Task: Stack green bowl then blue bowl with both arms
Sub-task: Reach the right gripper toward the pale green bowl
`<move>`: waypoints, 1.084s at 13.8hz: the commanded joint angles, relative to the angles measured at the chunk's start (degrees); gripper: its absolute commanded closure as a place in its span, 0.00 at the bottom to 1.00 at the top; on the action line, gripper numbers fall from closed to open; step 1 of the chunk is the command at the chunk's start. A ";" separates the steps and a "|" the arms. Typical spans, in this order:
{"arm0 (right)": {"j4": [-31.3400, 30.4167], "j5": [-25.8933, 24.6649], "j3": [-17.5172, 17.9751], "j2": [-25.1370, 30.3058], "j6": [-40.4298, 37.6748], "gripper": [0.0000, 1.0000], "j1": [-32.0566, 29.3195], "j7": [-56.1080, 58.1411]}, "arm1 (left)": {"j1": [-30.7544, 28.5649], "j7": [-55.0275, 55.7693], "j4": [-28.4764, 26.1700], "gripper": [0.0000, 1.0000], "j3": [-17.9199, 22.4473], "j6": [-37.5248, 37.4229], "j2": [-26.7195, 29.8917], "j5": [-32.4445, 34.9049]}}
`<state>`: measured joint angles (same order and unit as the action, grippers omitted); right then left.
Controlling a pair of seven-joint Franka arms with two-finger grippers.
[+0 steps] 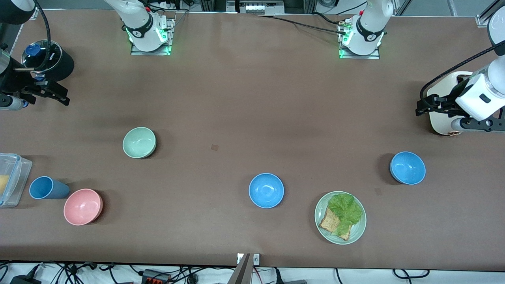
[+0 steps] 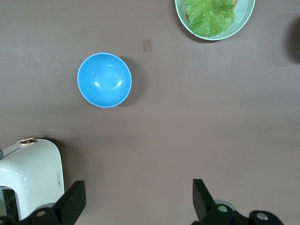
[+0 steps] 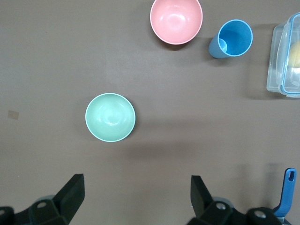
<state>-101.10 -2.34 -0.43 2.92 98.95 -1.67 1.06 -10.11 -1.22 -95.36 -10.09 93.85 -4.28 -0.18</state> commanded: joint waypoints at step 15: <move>0.46 0.94 0.08 -13.17 1.59 0.00 0.18 -0.36 | -0.52 -0.63 4.13 0.00 0.33 -2.97 -2.84 -1.06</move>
<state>-101.51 -1.74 -0.42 -5.25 99.19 -1.53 1.00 -10.26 -1.22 -92.88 -9.98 92.18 -6.09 -0.20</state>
